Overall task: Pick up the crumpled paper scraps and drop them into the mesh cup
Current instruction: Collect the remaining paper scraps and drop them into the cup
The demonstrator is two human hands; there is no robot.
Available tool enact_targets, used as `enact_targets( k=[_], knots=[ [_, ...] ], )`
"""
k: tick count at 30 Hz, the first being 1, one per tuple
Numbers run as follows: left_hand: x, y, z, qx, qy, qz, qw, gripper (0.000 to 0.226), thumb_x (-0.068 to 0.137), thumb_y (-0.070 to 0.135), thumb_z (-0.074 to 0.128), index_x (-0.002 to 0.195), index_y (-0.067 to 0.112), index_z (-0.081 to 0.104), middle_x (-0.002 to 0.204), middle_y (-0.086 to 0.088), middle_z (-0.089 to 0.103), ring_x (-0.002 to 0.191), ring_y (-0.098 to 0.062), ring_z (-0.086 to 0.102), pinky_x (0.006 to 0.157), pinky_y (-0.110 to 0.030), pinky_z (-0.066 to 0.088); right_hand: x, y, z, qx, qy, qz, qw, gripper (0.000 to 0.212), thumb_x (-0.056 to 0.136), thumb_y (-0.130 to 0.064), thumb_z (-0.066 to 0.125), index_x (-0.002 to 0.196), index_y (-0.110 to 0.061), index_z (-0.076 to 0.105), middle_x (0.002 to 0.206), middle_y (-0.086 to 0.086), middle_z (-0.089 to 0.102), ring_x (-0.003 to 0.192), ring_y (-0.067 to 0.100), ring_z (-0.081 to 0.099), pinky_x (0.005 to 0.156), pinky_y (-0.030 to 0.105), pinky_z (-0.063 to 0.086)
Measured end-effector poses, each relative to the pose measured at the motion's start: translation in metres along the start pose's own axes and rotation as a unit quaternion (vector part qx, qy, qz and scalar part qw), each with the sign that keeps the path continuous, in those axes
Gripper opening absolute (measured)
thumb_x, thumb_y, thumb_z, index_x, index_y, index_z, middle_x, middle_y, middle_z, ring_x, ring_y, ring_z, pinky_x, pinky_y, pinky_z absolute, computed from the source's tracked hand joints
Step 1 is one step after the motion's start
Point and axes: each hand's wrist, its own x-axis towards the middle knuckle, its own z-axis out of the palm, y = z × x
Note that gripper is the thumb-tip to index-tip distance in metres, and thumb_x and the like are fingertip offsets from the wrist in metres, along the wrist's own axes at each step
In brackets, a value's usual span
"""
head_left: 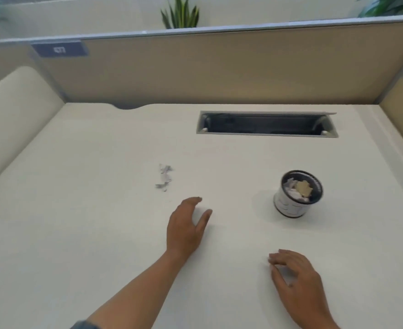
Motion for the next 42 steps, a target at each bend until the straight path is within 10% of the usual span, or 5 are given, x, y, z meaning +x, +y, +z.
enact_targets(
  k=[10, 24, 32, 42],
  knots=[
    [0.078, -0.086, -0.055, 0.102, 0.007, -0.036, 0.994, 0.037, 0.085, 0.025, 0.071, 0.119, 0.012, 0.064, 0.114, -0.002, 0.06, 0.092, -0.027, 0.064, 0.074, -0.037, 0.052, 0.06, -0.064, 0.055, 0.012, -0.024, 0.014, 1.0, 0.027, 0.078, -0.002, 0.076, 0.086, -0.027, 0.073, 0.09, -0.019, 0.069, 0.095, 0.001, 0.062, 0.069, 0.024, 0.048],
    [0.105, -0.127, -0.067, 0.099, -0.038, 0.015, 0.994, 0.013, 0.091, 0.022, 0.064, 0.094, 0.015, 0.075, 0.089, 0.0, 0.067, 0.082, -0.027, 0.059, 0.069, -0.035, 0.046, 0.129, -0.131, 0.116, 0.011, -0.033, 0.006, 0.999, 0.034, 0.083, -0.009, 0.073, 0.084, -0.043, 0.065, 0.09, -0.022, 0.07, 0.084, -0.007, 0.06, 0.061, 0.003, 0.04],
    [0.1, -0.149, -0.076, -0.13, 0.045, -0.087, 0.987, 0.01, 0.09, 0.011, 0.066, 0.096, 0.018, 0.07, 0.085, 0.012, 0.061, 0.076, 0.002, 0.058, 0.073, -0.013, 0.046, 0.176, -0.17, 0.161, -0.061, -0.131, -0.008, 0.989, 0.013, 0.085, -0.021, 0.069, 0.096, -0.028, 0.072, 0.095, -0.018, 0.071, 0.086, 0.001, 0.065, 0.081, 0.023, 0.053],
    [0.101, -0.153, -0.081, -0.256, 0.058, -0.154, 0.953, 0.019, 0.094, 0.005, 0.059, 0.108, 0.016, 0.066, 0.101, 0.001, 0.068, 0.086, -0.009, 0.068, 0.074, -0.012, 0.051, 0.219, -0.195, 0.225, -0.121, -0.137, 0.092, 0.979, 0.044, 0.081, -0.046, 0.068, 0.118, -0.024, 0.057, 0.098, -0.008, 0.063, 0.086, 0.016, 0.06, 0.074, 0.029, 0.047]
  ],
)
